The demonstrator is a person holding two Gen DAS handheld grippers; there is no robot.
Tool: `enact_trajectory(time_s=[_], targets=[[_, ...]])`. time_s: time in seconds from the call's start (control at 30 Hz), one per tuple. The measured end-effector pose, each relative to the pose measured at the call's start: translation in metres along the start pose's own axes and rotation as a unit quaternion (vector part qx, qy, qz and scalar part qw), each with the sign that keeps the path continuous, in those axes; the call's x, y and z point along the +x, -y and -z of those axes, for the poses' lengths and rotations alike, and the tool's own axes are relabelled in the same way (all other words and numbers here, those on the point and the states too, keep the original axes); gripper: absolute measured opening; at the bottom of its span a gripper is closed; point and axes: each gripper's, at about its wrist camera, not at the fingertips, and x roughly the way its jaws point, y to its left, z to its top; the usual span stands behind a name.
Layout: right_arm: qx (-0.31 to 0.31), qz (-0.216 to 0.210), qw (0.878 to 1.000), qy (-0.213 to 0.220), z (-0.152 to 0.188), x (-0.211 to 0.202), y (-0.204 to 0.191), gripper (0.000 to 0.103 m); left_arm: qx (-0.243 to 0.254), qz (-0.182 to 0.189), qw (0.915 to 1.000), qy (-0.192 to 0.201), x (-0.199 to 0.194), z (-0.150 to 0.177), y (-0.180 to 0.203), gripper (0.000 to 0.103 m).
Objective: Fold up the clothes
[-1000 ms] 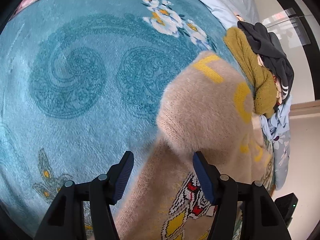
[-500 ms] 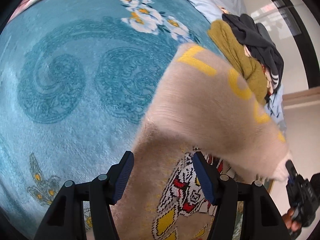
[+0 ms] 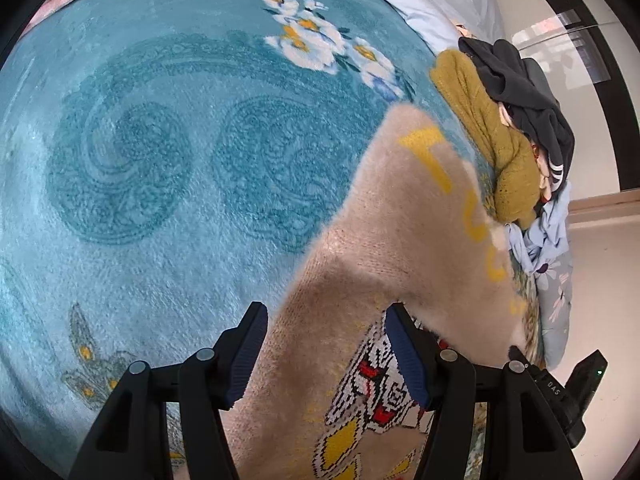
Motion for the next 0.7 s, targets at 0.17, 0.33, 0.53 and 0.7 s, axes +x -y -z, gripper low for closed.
enact_trajectory(time_s=[0.17,0.33,0.53,0.7], targets=[[-0.005,-0.034,0.999,-0.011,0.007,-0.012,0.002,0.015,0.045,-0.015,0.9982,-0.036,0.003,0.0,0.0,0.066],[0.017,-0.081,0.995,-0.053,0.032,-0.021,0.023,0.036,0.083,-0.045,0.9926,-0.076,0.012,0.011,-0.007,0.066],[0.013,-0.103,0.987,-0.123,0.085,-0.009,0.041,0.037,0.093,-0.045,0.9902,-0.094,0.011,0.023,-0.023,0.064],[0.052,-0.146,0.976,-0.151,0.113,0.003,0.047,0.037,0.079,-0.019,0.99,-0.115,0.005,0.039,-0.04,0.06]])
